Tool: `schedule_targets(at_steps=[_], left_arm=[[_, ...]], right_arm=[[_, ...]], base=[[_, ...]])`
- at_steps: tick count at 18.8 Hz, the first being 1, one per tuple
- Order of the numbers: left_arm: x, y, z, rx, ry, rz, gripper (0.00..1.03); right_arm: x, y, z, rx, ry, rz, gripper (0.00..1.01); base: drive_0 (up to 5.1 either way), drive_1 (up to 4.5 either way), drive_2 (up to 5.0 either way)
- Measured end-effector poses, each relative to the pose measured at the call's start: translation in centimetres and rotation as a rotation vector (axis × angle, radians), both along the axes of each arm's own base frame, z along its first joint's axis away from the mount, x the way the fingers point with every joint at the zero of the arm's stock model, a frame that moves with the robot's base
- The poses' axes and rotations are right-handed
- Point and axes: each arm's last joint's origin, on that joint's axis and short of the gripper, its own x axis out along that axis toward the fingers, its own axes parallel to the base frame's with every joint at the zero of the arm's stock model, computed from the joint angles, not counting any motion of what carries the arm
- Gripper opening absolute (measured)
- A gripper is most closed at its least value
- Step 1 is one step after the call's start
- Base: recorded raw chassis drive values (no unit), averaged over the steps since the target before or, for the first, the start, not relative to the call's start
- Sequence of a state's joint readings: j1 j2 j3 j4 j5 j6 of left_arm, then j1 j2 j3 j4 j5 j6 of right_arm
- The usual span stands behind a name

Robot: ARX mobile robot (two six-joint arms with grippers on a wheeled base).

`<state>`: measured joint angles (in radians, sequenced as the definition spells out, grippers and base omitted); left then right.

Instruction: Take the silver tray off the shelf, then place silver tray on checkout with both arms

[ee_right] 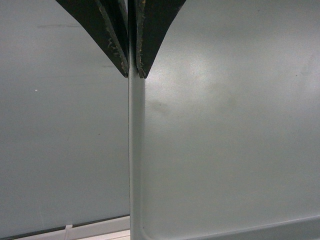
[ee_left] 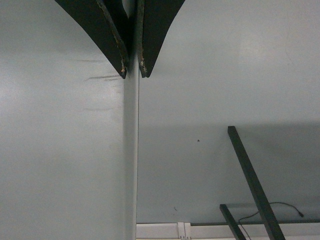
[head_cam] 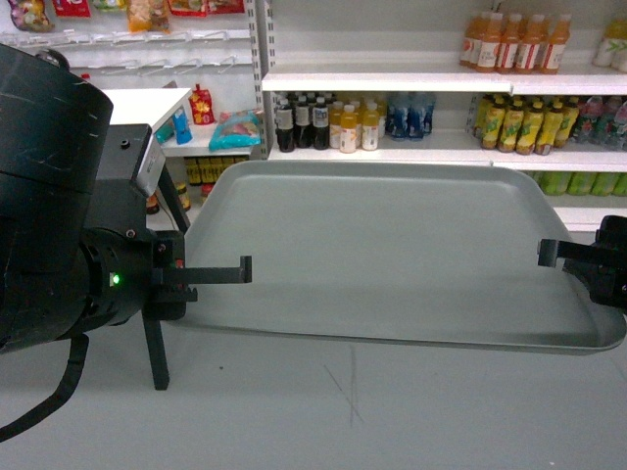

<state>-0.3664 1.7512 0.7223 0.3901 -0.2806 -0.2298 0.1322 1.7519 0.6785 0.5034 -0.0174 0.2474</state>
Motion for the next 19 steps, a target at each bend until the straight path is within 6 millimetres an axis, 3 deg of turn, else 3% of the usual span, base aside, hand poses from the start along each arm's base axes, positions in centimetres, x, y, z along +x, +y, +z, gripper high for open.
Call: schedule_targets(at_steps=[3,19], left_arm=[[-0.04,0.01,-0.07,0.002,0.008,0.000,0.03],[-0.04,0.00,-0.07,0.003,0.008,-0.001,0.03]], right_arm=[[-0.02,-0.01,-0.04,0.000,0.005,0.000,0.02],[-0.03,-0.02,-0.05,-0.001,0.008,-0.001,0.02]], base=[[0.1,-4.20,4.5],[-5.0,2.47,2.5]])
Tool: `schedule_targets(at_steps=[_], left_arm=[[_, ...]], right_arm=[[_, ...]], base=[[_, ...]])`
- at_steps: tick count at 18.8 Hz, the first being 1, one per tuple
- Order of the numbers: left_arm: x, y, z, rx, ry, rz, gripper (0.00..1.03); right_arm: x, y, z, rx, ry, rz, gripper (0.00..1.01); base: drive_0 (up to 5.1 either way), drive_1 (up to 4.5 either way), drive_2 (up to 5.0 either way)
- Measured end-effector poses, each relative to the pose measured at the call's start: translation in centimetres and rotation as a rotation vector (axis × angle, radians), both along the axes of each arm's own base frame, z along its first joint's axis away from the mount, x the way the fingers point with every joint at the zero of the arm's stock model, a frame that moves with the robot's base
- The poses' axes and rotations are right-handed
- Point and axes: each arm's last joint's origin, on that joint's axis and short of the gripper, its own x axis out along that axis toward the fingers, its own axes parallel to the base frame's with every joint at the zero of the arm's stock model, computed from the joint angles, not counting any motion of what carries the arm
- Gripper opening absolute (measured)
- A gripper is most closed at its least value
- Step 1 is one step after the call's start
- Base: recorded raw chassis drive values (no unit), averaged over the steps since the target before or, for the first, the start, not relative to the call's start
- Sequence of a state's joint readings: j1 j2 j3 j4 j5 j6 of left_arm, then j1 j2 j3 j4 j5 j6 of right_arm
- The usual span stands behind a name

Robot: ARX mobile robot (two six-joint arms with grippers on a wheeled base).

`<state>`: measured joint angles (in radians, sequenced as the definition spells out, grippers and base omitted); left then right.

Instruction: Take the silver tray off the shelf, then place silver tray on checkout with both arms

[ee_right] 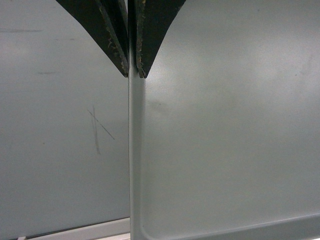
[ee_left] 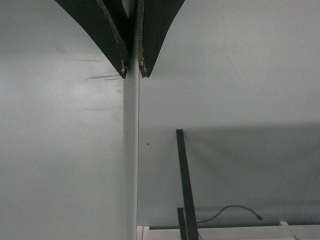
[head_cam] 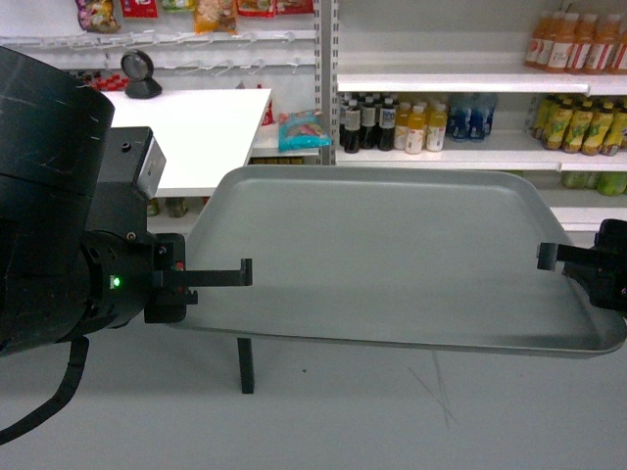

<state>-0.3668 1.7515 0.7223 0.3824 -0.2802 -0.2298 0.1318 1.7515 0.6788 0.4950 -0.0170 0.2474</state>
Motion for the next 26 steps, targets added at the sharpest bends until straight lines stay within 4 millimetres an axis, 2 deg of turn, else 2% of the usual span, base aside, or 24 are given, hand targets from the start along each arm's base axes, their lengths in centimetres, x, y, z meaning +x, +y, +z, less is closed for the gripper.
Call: schedule_targets(at_steps=[26], left_arm=[[0.01,0.06,-0.02,0.002,0.002,0.002,0.03]], right_arm=[[0.01,0.14,0.04,0.001,-0.004,0.005,0.02]], base=[[-5.0,2.47,2.5]])
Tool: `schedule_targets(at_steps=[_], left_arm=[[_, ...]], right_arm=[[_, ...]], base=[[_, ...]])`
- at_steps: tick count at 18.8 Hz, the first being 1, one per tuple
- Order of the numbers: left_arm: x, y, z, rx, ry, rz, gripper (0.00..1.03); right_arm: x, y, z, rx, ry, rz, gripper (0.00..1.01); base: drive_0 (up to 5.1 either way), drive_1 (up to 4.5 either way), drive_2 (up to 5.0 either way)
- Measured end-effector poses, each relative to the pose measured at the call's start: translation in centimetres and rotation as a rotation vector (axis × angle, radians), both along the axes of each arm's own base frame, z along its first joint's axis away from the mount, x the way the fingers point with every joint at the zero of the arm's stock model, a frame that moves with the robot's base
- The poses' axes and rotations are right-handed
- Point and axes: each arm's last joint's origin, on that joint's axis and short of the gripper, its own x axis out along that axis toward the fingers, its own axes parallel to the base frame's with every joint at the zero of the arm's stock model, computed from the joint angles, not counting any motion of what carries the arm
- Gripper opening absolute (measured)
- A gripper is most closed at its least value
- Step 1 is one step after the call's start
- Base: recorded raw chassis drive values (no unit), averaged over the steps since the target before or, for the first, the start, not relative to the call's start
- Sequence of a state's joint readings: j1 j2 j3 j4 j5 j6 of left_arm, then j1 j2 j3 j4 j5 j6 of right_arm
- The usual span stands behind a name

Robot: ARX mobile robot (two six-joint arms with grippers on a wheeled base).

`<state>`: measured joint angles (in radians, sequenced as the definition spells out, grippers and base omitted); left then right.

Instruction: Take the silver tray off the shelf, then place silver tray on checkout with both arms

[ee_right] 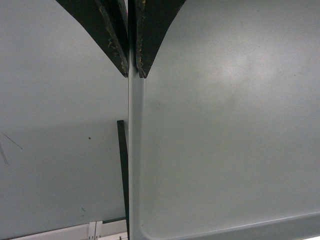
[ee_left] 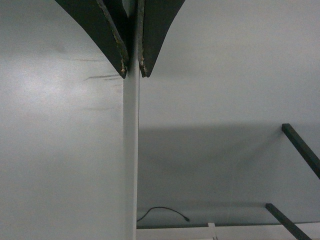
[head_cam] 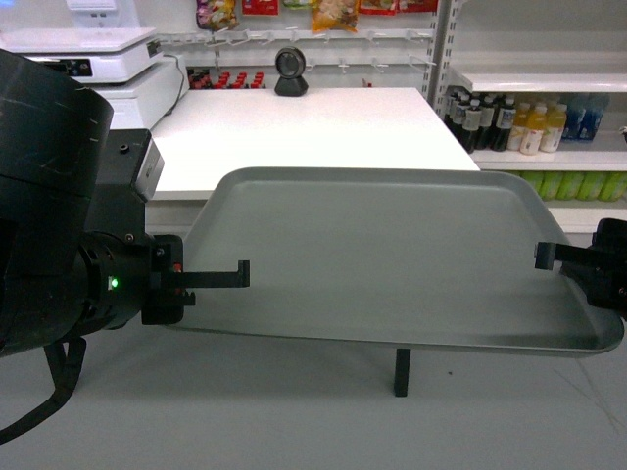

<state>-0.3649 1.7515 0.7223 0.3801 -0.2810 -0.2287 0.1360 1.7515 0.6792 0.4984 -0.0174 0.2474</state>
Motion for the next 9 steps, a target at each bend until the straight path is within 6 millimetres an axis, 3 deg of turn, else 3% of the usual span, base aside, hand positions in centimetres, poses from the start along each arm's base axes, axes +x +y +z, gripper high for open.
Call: schedule_targets(at_steps=[9], left_arm=[[0.02,0.04,0.02,0.001,-0.002,0.001,0.03]], right_arm=[[-0.03,0.02,-0.02,0.002,0.000,-0.003,0.02]], base=[[-5.0,2.48,2.5]])
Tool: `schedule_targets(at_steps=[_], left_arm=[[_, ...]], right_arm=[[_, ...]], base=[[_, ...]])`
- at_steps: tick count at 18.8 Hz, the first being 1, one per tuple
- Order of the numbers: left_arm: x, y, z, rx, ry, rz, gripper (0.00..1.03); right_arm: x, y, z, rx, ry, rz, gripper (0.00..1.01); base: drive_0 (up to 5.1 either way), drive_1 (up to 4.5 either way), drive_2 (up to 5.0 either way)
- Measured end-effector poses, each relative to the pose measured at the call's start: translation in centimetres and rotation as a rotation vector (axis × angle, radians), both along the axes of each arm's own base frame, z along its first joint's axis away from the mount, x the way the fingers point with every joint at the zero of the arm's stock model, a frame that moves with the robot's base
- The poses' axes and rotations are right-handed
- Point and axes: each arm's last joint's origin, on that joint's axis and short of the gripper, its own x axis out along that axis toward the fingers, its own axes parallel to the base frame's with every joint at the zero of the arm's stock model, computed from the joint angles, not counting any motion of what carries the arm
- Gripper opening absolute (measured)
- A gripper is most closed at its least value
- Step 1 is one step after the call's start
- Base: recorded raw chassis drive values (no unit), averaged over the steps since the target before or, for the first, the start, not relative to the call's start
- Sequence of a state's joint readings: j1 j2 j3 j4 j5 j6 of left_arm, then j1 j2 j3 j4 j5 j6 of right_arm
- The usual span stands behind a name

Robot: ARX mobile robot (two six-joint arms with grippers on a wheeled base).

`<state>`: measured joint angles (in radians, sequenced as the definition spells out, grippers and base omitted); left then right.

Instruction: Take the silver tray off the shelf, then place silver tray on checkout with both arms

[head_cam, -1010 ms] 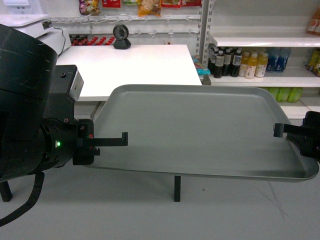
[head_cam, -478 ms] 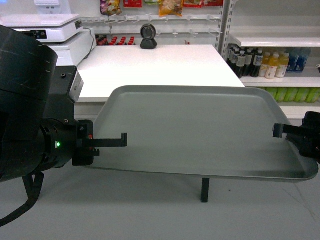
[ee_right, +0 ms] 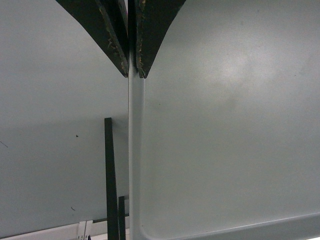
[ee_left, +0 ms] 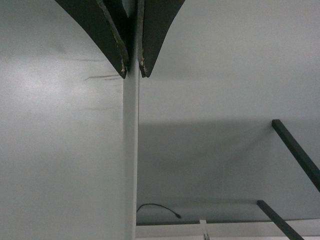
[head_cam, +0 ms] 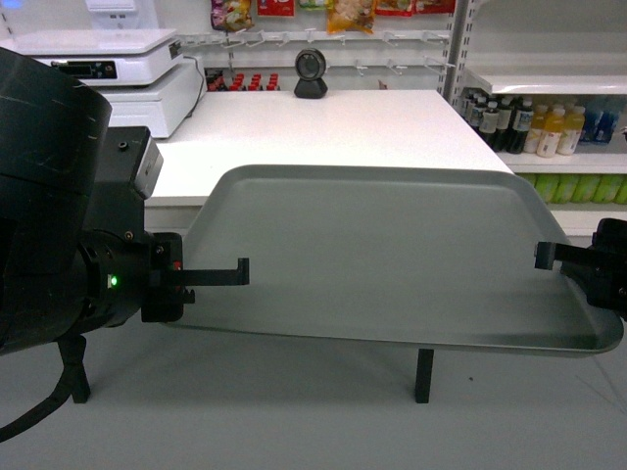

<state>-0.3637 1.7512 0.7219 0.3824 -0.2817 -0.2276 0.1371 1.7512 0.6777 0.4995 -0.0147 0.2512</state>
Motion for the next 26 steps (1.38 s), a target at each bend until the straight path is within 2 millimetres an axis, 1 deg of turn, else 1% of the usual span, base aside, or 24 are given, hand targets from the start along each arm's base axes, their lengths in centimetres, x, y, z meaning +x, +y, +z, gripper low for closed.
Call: schedule_targets(at_steps=[26], left_arm=[[-0.01,-0.04,-0.02,-0.001,0.001,-0.002,0.03]], right_arm=[[0.04,0.01,0.00,0.000,0.000,0.001,0.02]], base=[[-5.0,2.48,2.5]])
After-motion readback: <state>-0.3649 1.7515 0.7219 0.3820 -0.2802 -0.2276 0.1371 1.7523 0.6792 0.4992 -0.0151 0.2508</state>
